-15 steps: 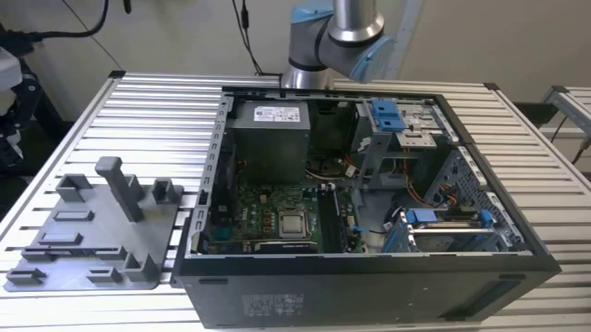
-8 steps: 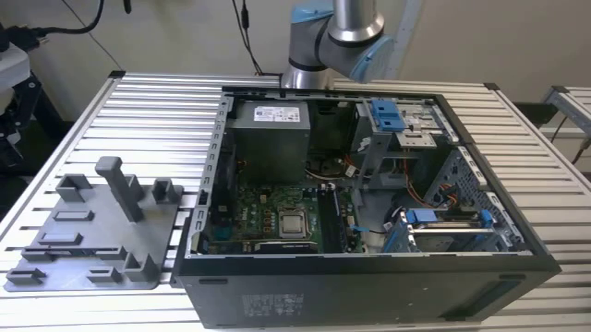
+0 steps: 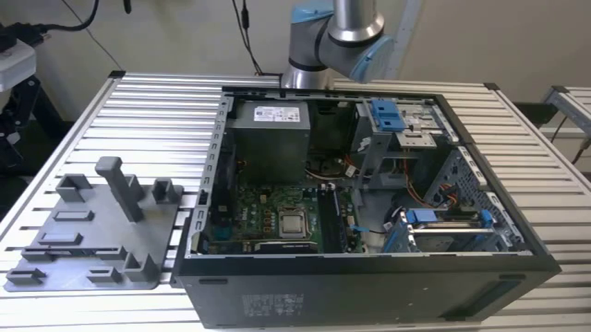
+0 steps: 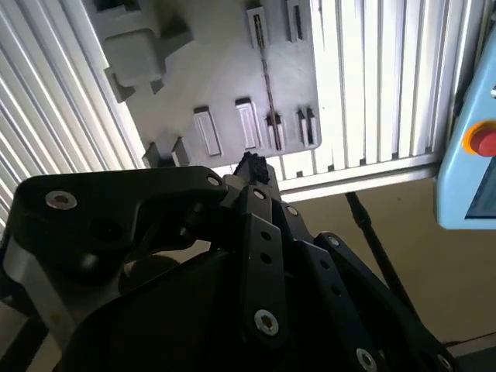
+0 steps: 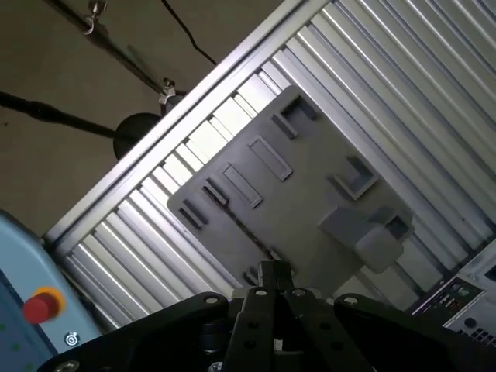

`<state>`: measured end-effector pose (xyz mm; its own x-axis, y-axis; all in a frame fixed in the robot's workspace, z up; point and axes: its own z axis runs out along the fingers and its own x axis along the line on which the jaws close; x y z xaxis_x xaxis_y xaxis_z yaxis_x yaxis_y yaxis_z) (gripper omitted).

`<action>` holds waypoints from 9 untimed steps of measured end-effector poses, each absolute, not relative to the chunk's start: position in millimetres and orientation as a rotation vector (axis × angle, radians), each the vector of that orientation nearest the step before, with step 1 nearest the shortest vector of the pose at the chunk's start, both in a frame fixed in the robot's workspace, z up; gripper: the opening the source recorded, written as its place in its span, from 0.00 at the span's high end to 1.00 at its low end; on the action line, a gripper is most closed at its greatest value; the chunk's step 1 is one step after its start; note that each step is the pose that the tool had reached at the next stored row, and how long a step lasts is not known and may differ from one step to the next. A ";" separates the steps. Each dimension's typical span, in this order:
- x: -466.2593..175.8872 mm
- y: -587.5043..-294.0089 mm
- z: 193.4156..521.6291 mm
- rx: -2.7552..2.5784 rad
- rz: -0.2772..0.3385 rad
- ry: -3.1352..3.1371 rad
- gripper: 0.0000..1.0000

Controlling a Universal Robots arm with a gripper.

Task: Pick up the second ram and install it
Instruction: 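Pick up the second ram and move it above second insertion slot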

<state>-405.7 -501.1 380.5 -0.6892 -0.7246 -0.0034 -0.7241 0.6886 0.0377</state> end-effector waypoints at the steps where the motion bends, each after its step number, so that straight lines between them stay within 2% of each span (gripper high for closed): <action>1: -405.7 -500.9 380.6 1.247 -0.053 -2.869 0.89; 9: -405.9 -500.5 380.4 1.430 -0.040 -2.777 0.89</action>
